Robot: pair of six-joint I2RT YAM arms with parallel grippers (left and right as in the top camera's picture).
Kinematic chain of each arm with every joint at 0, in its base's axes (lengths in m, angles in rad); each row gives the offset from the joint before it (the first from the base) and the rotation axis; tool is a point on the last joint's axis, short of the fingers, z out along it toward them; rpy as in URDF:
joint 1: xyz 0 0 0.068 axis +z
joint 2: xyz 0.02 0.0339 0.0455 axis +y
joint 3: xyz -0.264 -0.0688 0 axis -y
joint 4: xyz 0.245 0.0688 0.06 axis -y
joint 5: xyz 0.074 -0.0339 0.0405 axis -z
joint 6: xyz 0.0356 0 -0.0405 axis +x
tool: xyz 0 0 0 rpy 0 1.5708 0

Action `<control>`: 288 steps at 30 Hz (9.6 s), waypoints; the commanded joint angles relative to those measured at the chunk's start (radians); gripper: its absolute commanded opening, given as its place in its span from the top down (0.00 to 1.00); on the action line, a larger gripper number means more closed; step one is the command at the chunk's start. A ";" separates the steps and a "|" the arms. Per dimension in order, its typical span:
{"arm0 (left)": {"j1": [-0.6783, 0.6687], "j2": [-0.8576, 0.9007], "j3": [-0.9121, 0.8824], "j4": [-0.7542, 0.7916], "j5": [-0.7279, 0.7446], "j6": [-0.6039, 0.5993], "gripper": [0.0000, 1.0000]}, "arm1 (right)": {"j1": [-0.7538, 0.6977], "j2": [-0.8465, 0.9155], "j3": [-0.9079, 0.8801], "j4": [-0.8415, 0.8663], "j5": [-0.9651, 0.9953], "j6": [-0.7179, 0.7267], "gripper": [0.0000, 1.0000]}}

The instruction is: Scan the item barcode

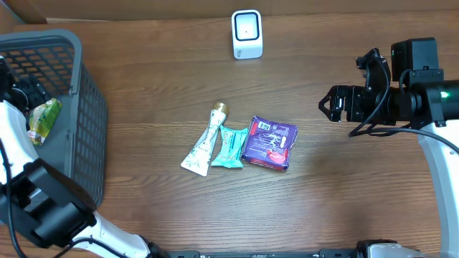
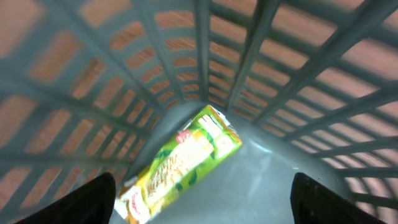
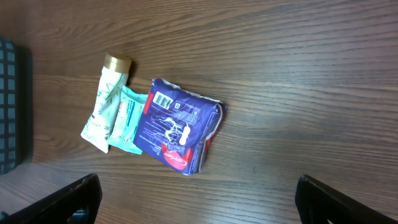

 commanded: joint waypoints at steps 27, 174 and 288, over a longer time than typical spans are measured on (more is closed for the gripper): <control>0.002 0.263 -0.019 0.121 -0.045 0.346 0.30 | 0.004 -0.004 0.019 -0.006 0.008 0.004 0.00; -0.805 0.038 0.416 -0.745 -0.229 -0.454 0.01 | 0.565 0.063 -0.537 0.370 0.048 0.369 0.79; -0.805 0.038 0.416 -0.745 -0.229 -0.454 0.01 | 0.373 0.356 -0.299 0.422 0.488 0.411 0.96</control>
